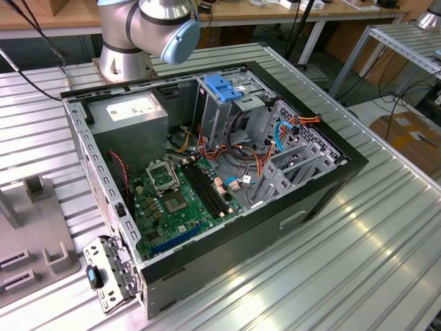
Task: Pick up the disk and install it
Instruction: 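Pick up the disk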
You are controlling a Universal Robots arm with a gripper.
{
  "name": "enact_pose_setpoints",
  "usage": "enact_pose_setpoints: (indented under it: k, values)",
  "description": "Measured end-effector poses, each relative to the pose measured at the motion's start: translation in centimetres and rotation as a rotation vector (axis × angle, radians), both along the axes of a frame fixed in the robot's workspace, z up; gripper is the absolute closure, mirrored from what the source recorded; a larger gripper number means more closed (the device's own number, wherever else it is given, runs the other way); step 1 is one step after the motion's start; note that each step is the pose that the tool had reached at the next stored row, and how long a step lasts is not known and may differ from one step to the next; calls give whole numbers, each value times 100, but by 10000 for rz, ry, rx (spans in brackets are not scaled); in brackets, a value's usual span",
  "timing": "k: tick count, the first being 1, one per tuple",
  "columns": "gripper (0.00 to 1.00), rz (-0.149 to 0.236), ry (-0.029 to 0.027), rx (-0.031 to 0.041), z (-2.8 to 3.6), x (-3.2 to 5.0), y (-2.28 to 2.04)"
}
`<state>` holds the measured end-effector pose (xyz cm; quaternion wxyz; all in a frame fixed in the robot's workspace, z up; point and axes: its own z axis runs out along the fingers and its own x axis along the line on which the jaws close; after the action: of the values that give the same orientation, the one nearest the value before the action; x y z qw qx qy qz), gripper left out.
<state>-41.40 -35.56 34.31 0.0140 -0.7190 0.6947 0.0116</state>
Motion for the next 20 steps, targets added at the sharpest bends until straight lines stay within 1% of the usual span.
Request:
enact_pose_setpoints:
  k: [3,14,15,17,18,20]
  values:
    - [89,0,-2,1,-18,0,0]
    - [89,0,0,0,-18,0,0]
    - [76,0,0,0,-18,0,0]
    - [64,0,0,0,-19,0,0]
    - [53,0,0,0,-19,0,0]
    - [40,0,0,0,-19,0,0]
